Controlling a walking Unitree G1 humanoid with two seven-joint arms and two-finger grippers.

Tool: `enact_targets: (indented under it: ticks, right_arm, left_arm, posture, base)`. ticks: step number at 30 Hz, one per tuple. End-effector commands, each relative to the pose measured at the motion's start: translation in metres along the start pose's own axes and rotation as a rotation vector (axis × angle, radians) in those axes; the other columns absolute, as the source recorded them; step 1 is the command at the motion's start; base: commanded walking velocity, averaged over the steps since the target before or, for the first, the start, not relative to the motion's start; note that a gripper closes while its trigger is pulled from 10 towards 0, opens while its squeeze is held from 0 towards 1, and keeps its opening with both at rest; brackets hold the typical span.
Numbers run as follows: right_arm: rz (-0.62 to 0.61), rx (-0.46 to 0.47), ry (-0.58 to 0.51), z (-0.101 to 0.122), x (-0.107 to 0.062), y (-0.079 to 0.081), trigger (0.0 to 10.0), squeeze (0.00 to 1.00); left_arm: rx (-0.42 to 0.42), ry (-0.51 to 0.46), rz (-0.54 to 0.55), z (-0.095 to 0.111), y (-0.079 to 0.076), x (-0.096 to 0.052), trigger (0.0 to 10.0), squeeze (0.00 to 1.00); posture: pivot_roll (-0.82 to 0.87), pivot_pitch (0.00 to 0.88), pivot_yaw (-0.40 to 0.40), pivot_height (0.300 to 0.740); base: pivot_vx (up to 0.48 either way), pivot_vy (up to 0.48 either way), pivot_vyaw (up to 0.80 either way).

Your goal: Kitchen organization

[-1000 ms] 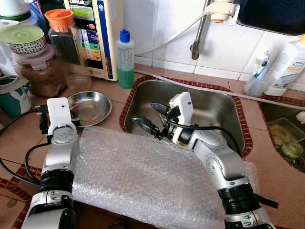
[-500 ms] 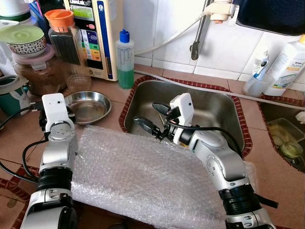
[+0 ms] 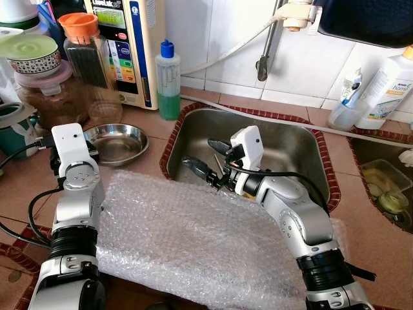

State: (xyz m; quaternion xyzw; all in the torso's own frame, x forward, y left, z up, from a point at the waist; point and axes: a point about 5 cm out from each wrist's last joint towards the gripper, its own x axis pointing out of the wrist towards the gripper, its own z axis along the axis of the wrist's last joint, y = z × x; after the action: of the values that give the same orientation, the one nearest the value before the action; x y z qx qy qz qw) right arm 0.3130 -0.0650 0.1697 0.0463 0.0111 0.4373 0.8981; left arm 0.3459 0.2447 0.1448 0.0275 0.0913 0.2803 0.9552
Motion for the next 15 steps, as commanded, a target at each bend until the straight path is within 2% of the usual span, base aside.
enact_targets:
  ticks: [1, 2, 3, 4, 5, 6, 10, 13, 14, 15]
  right_arm:
    - [-0.003, -0.024, -0.002, 0.004, 0.001, -0.002, 10.0, 0.00]
    - [-0.003, -0.025, -0.002, 0.004, 0.001, -0.002, 10.0, 0.00]
    - [-0.002, -0.027, -0.001, 0.004, 0.001, -0.002, 10.0, 0.00]
    - [-0.002, -0.028, 0.000, 0.004, 0.001, -0.002, 10.0, 0.00]
    - [-0.002, -0.028, 0.000, 0.004, 0.001, -0.002, 10.0, 0.00]
    - [-0.002, -0.028, 0.001, 0.004, 0.001, -0.002, 10.0, 0.00]
    - [-0.005, -0.032, 0.006, 0.003, 0.001, -0.003, 10.0, 0.00]
    - [-0.005, -0.036, 0.011, 0.002, 0.001, -0.003, 10.0, 0.00]
    - [-0.006, -0.037, 0.012, 0.001, 0.001, -0.003, 10.0, 0.00]
    - [-0.006, -0.038, 0.013, 0.001, 0.001, -0.003, 10.0, 0.00]
  left_arm:
    - [-0.002, 0.030, 0.012, -0.008, 0.002, -0.002, 0.0, 0.00]
    - [-0.005, 0.029, 0.008, -0.007, 0.001, -0.002, 0.0, 0.00]
    - [-0.006, 0.058, -0.045, -0.010, -0.004, -0.003, 0.4, 0.00]
    - [0.004, 0.065, -0.049, -0.012, -0.005, -0.004, 2.0, 0.00]
    - [0.012, 0.068, -0.048, -0.012, -0.005, -0.004, 2.0, 0.00]
    - [0.021, 0.074, -0.051, -0.014, -0.005, -0.005, 10.0, 0.00]
    - [0.044, 0.062, -0.067, -0.032, -0.007, -0.009, 10.0, 0.00]
    - [0.009, 0.055, -0.071, -0.035, -0.010, -0.013, 10.0, 0.02]
    - [0.011, 0.046, -0.075, -0.034, -0.010, -0.014, 10.0, 0.46]
    - [0.014, 0.032, -0.078, -0.033, -0.011, -0.015, 10.0, 0.46]
  posture:
    - [0.11, 0.023, -0.033, 0.740]
    - [0.11, 0.023, -0.033, 0.740]
    - [0.11, 0.023, -0.034, 0.740]
    - [0.11, 0.023, -0.034, 0.740]
    - [0.11, 0.023, -0.034, 0.740]
    - [0.11, 0.024, -0.034, 0.740]
    - [0.11, 0.025, -0.036, 0.740]
    - [0.11, 0.025, -0.037, 0.740]
    - [0.11, 0.024, -0.037, 0.740]
    - [0.11, 0.024, -0.037, 0.740]
  base:
    - [0.000, 0.000, 0.00]
    - [0.000, 0.000, 0.00]
    - [0.000, 0.000, 0.00]
    - [0.000, 0.000, 0.00]
    - [0.000, 0.000, 0.00]
    - [0.000, 0.000, 0.00]
    - [0.000, 0.000, 0.00]
    - [0.000, 0.000, 0.00]
    - [0.000, 0.000, 0.00]
    - [0.000, 0.000, 0.00]
